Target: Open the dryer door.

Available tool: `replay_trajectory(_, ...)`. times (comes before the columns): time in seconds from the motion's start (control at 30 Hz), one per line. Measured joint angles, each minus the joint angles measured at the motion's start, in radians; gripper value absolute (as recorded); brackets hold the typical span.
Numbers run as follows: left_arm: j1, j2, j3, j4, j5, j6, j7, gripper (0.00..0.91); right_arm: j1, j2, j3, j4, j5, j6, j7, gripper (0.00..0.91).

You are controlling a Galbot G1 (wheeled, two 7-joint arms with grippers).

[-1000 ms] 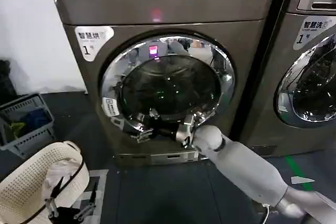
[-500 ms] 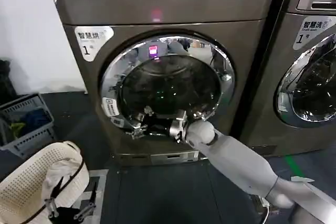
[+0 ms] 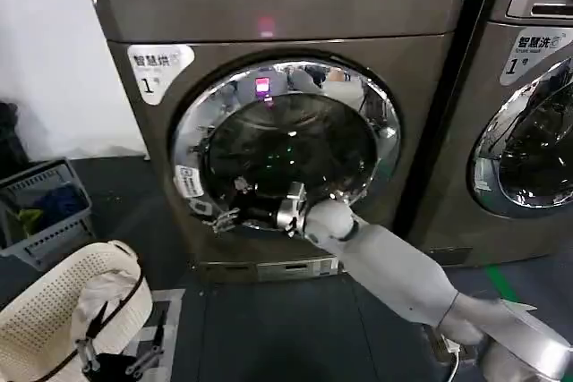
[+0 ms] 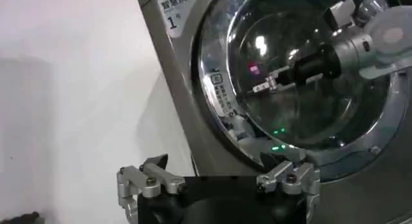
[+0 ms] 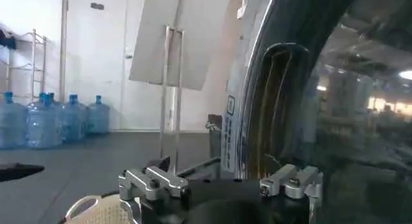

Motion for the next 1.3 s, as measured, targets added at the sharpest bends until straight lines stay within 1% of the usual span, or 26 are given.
replay_trajectory(0.3,0.000,-0.001,0.000,-0.005,0.000,0.000,0.000,0.907,0.013,0.014,-0.008,-0.010,0.004,-0.003,-0.016,0.907)
replay_trajectory(0.6,-0.008,0.000,-0.001,-0.008,-0.003,0.005,0.000,0.907,0.029,-0.020,-0.030,0.013,0.057,-0.003,-0.098,0.907)
replay_trajectory(0.77,-0.015,0.001,-0.001,-0.009,-0.005,0.010,0.000,0.907,0.025,-0.041,-0.036,0.019,0.070,0.006,-0.116,0.907)
replay_trajectory(1.03,-0.023,0.004,-0.002,-0.009,-0.009,0.020,0.001,0.907,0.012,-0.091,-0.020,0.042,0.112,0.007,-0.308,0.907)
replay_trajectory(1.3,-0.071,0.032,-0.024,-0.010,-0.039,0.094,-0.003,0.907,0.005,-0.141,-0.027,0.092,0.123,0.011,-0.425,0.907)
